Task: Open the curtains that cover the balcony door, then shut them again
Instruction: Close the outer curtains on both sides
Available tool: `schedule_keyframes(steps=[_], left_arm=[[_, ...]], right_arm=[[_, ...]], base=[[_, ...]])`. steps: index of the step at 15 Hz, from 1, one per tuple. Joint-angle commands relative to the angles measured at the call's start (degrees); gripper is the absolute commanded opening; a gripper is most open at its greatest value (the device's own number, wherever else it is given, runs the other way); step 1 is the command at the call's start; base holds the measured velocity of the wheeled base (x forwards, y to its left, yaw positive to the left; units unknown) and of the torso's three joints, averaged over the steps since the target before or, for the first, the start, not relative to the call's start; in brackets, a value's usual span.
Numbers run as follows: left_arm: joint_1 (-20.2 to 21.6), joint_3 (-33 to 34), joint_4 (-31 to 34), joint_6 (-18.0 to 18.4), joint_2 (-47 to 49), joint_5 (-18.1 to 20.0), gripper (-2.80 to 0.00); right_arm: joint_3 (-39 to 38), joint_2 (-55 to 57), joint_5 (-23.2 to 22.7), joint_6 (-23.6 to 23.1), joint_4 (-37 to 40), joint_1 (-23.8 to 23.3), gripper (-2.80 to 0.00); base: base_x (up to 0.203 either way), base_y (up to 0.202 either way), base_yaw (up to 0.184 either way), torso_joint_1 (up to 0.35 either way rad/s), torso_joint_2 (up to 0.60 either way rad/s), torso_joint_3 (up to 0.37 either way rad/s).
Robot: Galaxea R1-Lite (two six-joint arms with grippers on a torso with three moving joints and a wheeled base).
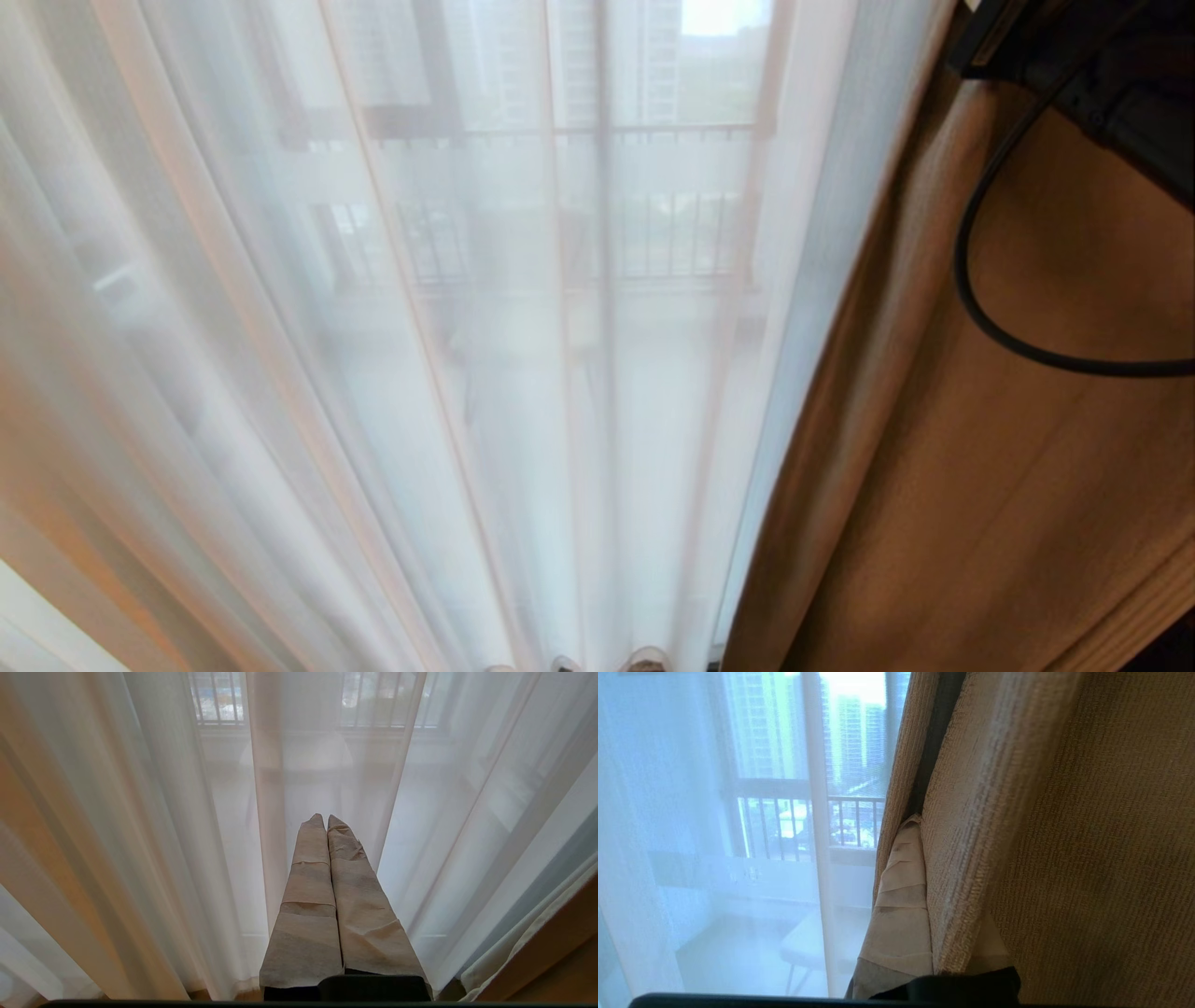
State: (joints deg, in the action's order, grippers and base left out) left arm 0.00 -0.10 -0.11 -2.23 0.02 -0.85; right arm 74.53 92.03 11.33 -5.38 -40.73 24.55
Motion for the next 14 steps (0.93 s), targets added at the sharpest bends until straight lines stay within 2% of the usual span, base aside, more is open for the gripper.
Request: schedule_keyframes(steps=[1,5,11,14], left_arm=[[0.0,0.01,-0.07,-0.05,-0.02,-0.03,-2.8],[0.0,0.01,0.02,-0.05,-0.02,-0.03,-2.8],[0.0,0.01,0.02,-0.05,-0.02,-0.03,-2.8],[0.0,0.01,0.01,-0.05,-0.02,-0.03,-2.8]], right_arm=[[0.25,2.04,0.01,-0.64,-0.04,0.8,-2.8],[2.93,4.3,2.55,-0.78,0.07,3.04,-2.8],[3.04,5.47,2.77,-0.95,0.21,5.54,-2.8],[3.07,6.06,5.29,-1.03,0.12,6.84,-2.8]], base=[[0.0,0.0,0.0,0.0,0.0,0.0],[0.0,0.0,0.0,0.0,0.0,0.0],[0.0,0.0,0.0,0.0,0.0,0.0],[0.0,0.0,0.0,0.0,0.0,0.0]])
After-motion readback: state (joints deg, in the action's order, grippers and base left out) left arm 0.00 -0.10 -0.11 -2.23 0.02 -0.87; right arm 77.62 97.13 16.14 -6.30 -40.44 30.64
